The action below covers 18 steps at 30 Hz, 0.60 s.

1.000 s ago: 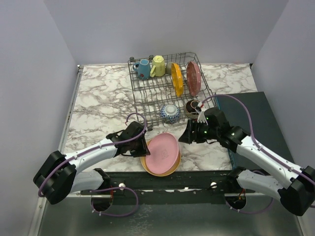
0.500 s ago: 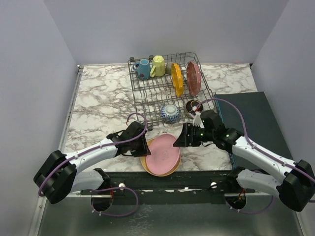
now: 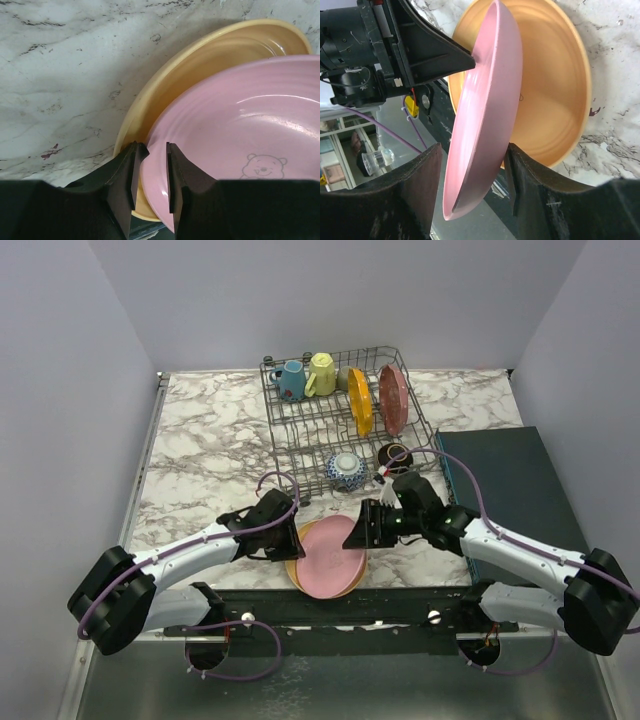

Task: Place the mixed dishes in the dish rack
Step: Insert the plate at the corner of the board.

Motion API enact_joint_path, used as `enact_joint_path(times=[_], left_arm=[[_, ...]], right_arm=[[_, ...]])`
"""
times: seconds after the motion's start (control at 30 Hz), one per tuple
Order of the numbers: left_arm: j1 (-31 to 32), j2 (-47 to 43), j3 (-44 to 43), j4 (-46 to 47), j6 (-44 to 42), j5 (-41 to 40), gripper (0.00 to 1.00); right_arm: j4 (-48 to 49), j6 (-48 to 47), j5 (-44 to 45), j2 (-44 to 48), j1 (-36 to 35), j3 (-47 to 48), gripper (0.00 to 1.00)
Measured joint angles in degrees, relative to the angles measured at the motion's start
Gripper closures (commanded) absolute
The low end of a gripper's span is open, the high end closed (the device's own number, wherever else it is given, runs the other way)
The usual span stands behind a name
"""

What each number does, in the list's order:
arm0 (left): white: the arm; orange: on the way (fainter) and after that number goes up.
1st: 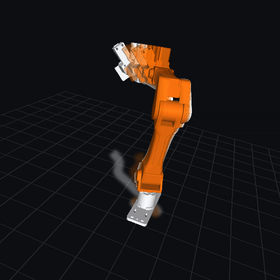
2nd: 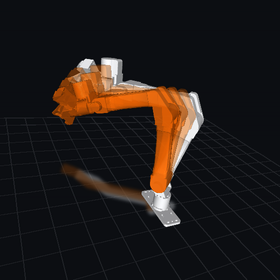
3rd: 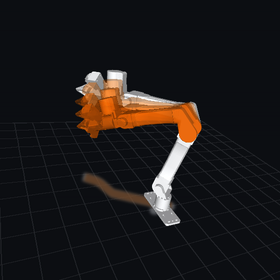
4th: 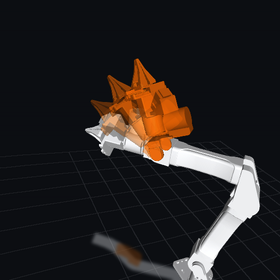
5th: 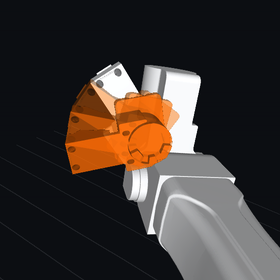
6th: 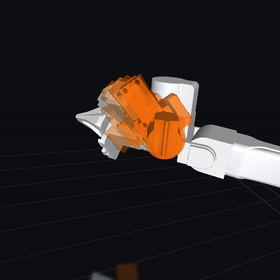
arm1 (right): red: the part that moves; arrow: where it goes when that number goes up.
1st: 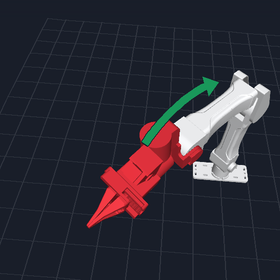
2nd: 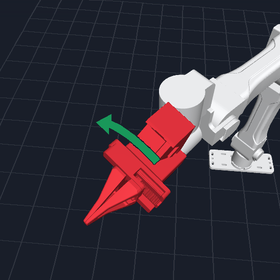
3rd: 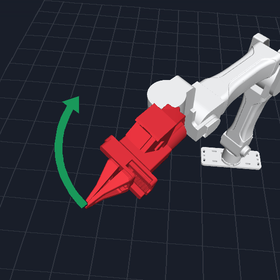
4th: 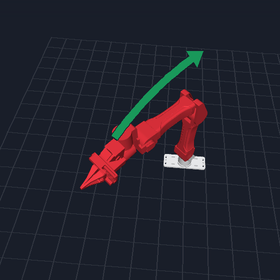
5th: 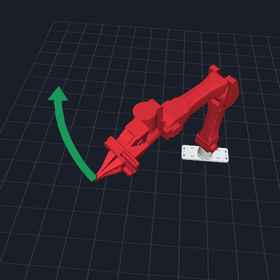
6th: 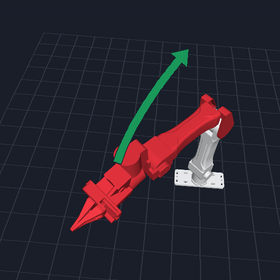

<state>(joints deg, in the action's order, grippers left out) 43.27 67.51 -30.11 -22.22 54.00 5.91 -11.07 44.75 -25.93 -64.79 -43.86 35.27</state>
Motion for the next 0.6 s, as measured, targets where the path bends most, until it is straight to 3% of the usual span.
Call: enact_joint_path(times=[0.27, 0.6], left_arm=[[0.1, -0.2, 0.0, -0.1, 0.0, 0.0, 0.67], [0.3, -0.7, 0.3, -0.8, -0.3, 0.0, 0.66]], right_arm=[[1.2, 2.0, 1.0, -0.5, -0.7, -0.1, 0.54], [-2.1, 1.6, 6.1, -0.2, -0.7, -0.1, 0.88]])
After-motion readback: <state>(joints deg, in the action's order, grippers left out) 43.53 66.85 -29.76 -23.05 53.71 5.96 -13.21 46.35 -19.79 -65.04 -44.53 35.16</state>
